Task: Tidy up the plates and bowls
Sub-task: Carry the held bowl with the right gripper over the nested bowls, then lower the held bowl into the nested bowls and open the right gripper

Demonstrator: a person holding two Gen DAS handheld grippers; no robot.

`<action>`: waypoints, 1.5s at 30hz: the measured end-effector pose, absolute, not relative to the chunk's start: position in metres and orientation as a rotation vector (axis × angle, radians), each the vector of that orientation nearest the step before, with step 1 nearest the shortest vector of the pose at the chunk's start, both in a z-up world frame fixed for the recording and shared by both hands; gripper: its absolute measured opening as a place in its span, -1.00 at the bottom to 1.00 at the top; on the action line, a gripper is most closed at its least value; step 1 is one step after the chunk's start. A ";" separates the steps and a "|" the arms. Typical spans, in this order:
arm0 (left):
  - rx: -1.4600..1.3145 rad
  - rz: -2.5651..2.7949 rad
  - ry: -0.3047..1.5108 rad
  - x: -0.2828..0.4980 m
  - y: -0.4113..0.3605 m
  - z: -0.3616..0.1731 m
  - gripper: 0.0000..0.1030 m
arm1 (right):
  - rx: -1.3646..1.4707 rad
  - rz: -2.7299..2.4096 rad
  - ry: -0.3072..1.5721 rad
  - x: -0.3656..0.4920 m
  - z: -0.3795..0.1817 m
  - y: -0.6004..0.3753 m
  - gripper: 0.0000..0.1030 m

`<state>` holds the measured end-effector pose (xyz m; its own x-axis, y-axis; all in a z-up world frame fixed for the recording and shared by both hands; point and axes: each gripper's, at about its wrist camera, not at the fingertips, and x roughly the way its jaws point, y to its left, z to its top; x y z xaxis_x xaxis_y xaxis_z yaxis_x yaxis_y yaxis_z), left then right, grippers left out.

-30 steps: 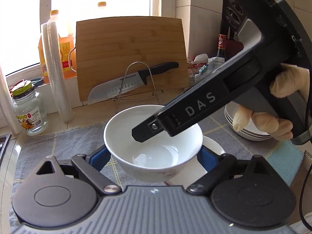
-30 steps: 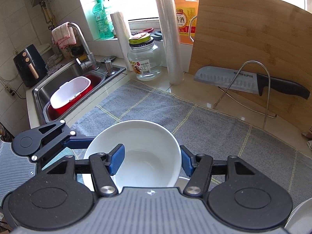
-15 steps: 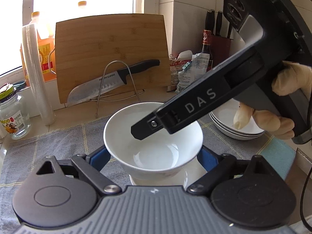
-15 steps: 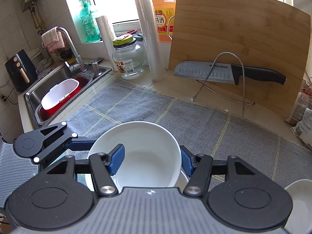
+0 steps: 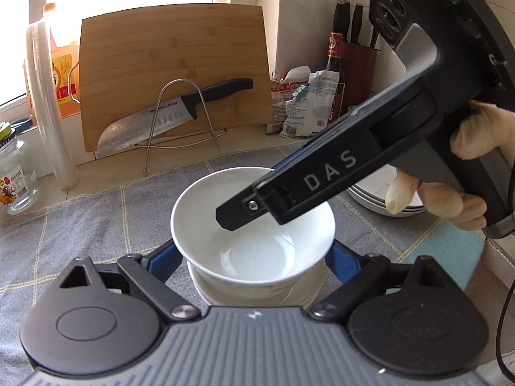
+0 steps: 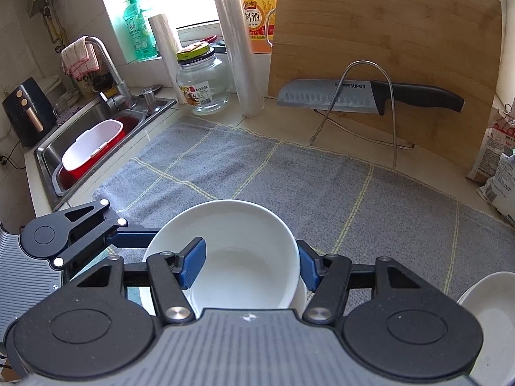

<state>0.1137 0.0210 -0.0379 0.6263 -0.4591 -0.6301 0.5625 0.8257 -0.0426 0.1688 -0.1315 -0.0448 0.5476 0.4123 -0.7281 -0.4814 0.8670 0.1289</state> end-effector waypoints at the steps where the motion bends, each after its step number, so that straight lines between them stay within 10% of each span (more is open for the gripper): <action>1: 0.164 -0.589 0.679 0.114 0.020 -0.039 0.83 | -0.086 0.529 0.842 0.169 -0.046 -0.132 0.28; 45: 0.184 -0.614 0.710 0.117 0.017 -0.049 0.85 | -0.111 0.514 0.845 0.170 -0.055 -0.131 0.51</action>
